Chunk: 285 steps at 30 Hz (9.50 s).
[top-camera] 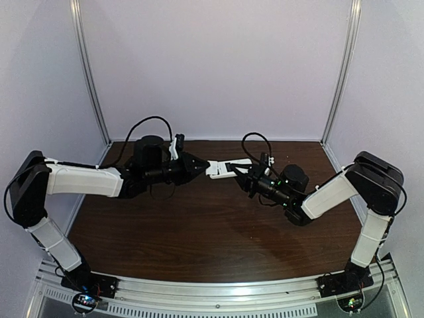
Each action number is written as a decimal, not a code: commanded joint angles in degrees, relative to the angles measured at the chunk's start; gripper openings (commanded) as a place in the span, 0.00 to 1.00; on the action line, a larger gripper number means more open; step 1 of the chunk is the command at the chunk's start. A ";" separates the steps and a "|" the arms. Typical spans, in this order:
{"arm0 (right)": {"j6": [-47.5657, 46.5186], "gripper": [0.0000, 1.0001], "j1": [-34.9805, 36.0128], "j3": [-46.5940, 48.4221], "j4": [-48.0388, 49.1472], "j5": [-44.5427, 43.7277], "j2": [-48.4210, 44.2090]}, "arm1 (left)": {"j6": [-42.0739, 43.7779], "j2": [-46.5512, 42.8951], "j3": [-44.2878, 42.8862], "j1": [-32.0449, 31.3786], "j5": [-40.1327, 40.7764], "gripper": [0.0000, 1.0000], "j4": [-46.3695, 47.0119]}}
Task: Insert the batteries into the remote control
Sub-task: Load the battery cover onto the remote control without the battery cover, then press the battery cover on the remote control, then pass from the right arm to the left
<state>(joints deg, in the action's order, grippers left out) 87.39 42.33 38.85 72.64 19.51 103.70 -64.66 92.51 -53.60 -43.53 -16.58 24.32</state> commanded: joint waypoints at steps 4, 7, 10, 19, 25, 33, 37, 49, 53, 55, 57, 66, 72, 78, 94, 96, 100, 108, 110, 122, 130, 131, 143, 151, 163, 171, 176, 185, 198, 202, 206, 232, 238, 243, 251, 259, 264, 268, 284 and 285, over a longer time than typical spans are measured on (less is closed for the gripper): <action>-0.68 0.00 -0.09 0.26 24.49 0.06 -1.74 | 1.07 0.87 -0.84 -1.01 -0.37 0.16 -1.74; -1.10 0.00 -0.10 0.26 24.49 -0.28 -1.88 | 0.21 1.04 -0.63 -1.04 -0.52 0.14 -1.65; -1.40 0.00 -0.09 0.48 24.48 -0.47 -1.73 | -0.57 1.31 -0.54 -1.25 -0.48 0.11 -1.33; -2.58 0.00 0.22 0.86 24.56 -1.24 -1.50 | -5.86 2.71 2.26 -1.65 -0.83 0.01 2.58; -3.07 0.00 0.28 0.75 24.48 -1.96 -1.71 | -10.02 2.22 6.71 -1.65 0.88 0.00 10.09; -4.15 0.00 0.52 0.23 24.52 -3.49 -2.35 | -12.50 1.69 8.91 -1.95 2.55 0.00 13.79; -5.02 0.00 0.81 0.18 24.48 -3.86 -2.27 | -13.71 1.73 9.49 -2.17 2.53 0.00 15.62; -6.25 0.00 0.93 0.74 24.56 -1.45 -2.36 | -16.45 3.21 9.41 -2.09 -0.06 0.00 16.95; -6.03 0.00 1.51 0.15 24.49 -4.06 -2.97 | -15.97 3.52 8.94 -2.30 0.50 0.00 15.87; -6.33 0.00 1.77 0.05 24.49 -5.14 -3.50 | -15.71 3.77 8.85 -2.49 0.75 0.00 15.48; -6.89 0.00 2.33 -0.44 24.52 -6.85 -4.05 | -15.63 3.89 8.84 -2.68 1.31 0.00 15.49; -6.53 0.00 4.71 -0.08 24.55 -11.19 -3.83 | -15.09 4.89 8.84 -3.14 2.38 0.00 19.00; -6.77 0.00 5.12 0.75 24.48 -11.39 -3.72 | -14.77 6.34 7.63 -3.30 0.23 0.00 18.14; -6.82 0.00 5.13 1.25 24.51 -10.72 -3.97 | -16.25 6.68 8.81 -3.32 0.67 0.06 17.68; -6.23 0.00 4.87 0.28 24.53 -10.27 -4.96 | -9.44 1.52 5.16 -3.14 6.00 0.19 1.34; -6.17 0.00 4.84 0.18 24.48 -10.29 -5.12 | -9.00 1.49 4.82 -3.09 6.07 0.20 0.56; -5.85 0.00 4.41 -0.31 24.48 -10.83 -5.96 | -7.71 1.05 3.49 -3.10 6.71 0.22 -2.40; -5.00 0.00 3.93 -0.87 24.48 -10.77 -7.30 | -6.79 0.57 2.57 -3.14 7.66 0.31 -4.49; -4.78 0.00 3.91 -0.95 24.48 -10.68 -7.46 | -6.45 0.52 2.38 -3.14 7.70 0.33 -4.45; -3.21 0.00 3.82 0.51 24.51 -8.09 -6.09 | -4.62 1.43 2.20 -3.31 4.62 0.23 0.26; -3.25 0.00 3.90 1.37 24.48 -7.58 -5.62 | -3.64 4.23 0.33 -3.89 1.13 0.08 1.16; -3.36 0.00 3.94 1.54 24.48 -7.44 -5.61 | -3.52 4.58 0.04 -3.97 0.77 0.06 1.02; -1.46 0.00 4.15 4.32 24.58 -3.96 -4.16 | -3.41 7.31 -1.37 -4.69 -2.11 0.03 2.37; -0.81 0.00 3.96 3.91 24.53 -3.49 -3.87 | -2.21 7.67 -2.34 -5.01 -3.81 0.05 3.06; -0.35 0.00 -2.14 -7.42 24.46 -4.39 -7.18 | 6.45 -4.16 1.16 1.21 -0.37 0.32 1.30; -1.84 0.00 -4.27 -9.39 24.52 4.56 -7.36 | 29.90 -8.47 -6.75 2.26 -1.82 0.68 -13.00; -1.71 0.00 -4.43 -7.97 24.38 13.56 -7.45 | 48.21 -11.38 -4.74 2.22 -1.90 0.74 -17.26; 4.24 0.00 -4.53 -5.65 24.43 30.65 -8.09 | 72.55 -21.06 4.85 0.41 -8.85 0.87 -16.50; 10.13 0.00 -4.45 -3.62 24.40 43.29 -9.13 | 81.66 -19.08 4.29 -9.05 -13.09 0.85 -17.60; 9.98 0.00 -4.40 -3.22 24.44 43.89 -9.15 | 80.39 -17.45 3.42 -10.04 -13.14 0.84 -16.69; 9.73 0.00 -4.36 -2.65 24.25 44.60 -8.89 | 78.74 -15.45 2.00 -10.27 -14.28 0.82 -16.16; 9.06 0.00 -2.42 -1.77 24.42 46.00 -9.41 | 76.96 -9.81 -2.75 -11.12 -16.09 0.40 -19.04; 8.89 0.00 -0.66 -0.80 24.45 46.80 -10.23 | 76.65 -7.87 -4.36 -11.20 -15.12 0.29 -20.63; 9.03 0.00 -1.19 -1.36 24.12 46.54 -10.28 | 76.32 -7.88 -4.75 -11.25 -13.58 0.38 -20.86; 1.64 0.00 -7.73 -5.51 13.61 42.39 -11.57 | 75.44 -15.44 -0.95 -11.26 -3.25 0.81 -17.98; -15.52 0.00 -9.28 -6.01 -11.67 31.29 -19.27 | 68.55 -12.48 -3.70 -12.04 5.27 0.97 -20.75; -16.03 0.00 -9.19 -5.95 -13.56 27.75 -20.33 | 66.91 -7.42 -8.64 -15.41 12.01 0.97 -24.00; -15.94 0.00 -9.18 -6.32 -14.29 26.29 -20.29 | 65.45 -5.45 -9.88 -16.83 13.68 0.97 -22.85; -13.45 0.03 -7.30 -7.52 -12.53 24.21 -17.61 | 67.26 4.09 -21.33 -19.12 24.40 0.93 -28.55; -13.52 0.03 -7.26 -7.55 -12.56 24.23 -17.65 | 67.28 4.75 -22.41 -19.12 24.01 0.92 -29.46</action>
<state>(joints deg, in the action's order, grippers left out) 73.73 34.48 31.86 58.35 45.08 85.62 1.83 95.11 -71.79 -62.43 6.35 -2.02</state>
